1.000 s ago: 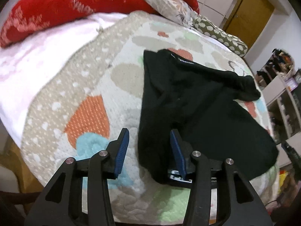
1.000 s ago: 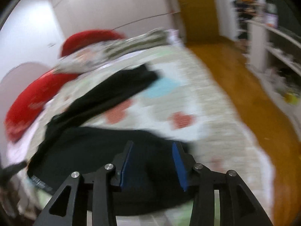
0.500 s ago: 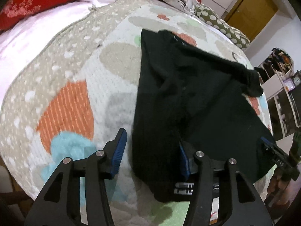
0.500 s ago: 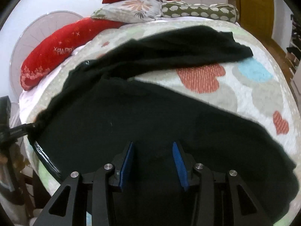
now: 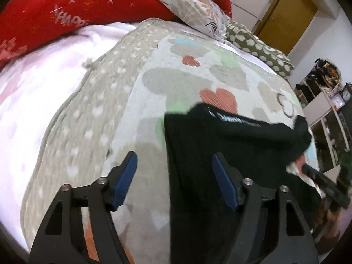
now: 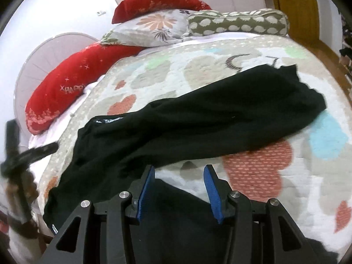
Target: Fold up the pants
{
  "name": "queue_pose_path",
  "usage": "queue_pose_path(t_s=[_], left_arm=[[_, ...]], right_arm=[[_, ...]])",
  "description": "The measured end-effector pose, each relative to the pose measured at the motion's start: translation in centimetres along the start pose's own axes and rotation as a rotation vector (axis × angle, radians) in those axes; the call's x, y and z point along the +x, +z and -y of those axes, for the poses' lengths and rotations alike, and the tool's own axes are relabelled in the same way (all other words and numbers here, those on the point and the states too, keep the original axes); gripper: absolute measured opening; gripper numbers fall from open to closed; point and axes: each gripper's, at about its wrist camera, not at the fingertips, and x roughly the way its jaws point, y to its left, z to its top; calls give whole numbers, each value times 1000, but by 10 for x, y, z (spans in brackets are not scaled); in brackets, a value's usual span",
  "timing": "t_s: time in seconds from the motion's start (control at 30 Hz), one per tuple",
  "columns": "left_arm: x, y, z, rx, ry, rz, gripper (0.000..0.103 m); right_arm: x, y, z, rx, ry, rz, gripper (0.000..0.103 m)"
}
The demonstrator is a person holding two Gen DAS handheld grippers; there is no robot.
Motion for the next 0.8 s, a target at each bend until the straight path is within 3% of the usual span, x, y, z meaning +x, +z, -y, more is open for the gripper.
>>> queue_pose_path(t_s=[0.23, 0.33, 0.4, 0.43, 0.47, 0.5, 0.63, 0.73, 0.77, 0.8], left_arm=[[78, 30, 4, 80, 7, -93, 72], [86, 38, 17, 137, 6, -61, 71], [88, 41, 30, 188, -14, -78, 36], [85, 40, 36, 213, 1, -75, 29], [80, 39, 42, 240, 12, -65, 12], [66, 37, 48, 264, 11, -33, 7], [-11, 16, 59, 258, -200, 93, 6], [-72, -30, 73, 323, -349, 172, 2], [-92, -53, 77, 339, -434, 183, 2], [-101, -69, 82, 353, -471, 180, 2]], right_arm=[[2, -10, 8, 23, -8, -18, 45], [-3, -10, 20, 63, -27, -7, 45], [-7, -10, 25, 84, -32, 2, 45], [-9, -11, 26, 91, -34, 7, 45], [-13, -11, 28, 97, -38, 15, 45], [-17, -12, 29, 101, -40, 22, 45], [-40, -17, 37, 118, -45, 63, 45], [-55, -21, 44, 139, -53, 95, 45], [-60, -22, 49, 151, -54, 107, 45], [-66, -25, 53, 166, -56, 118, 45]])
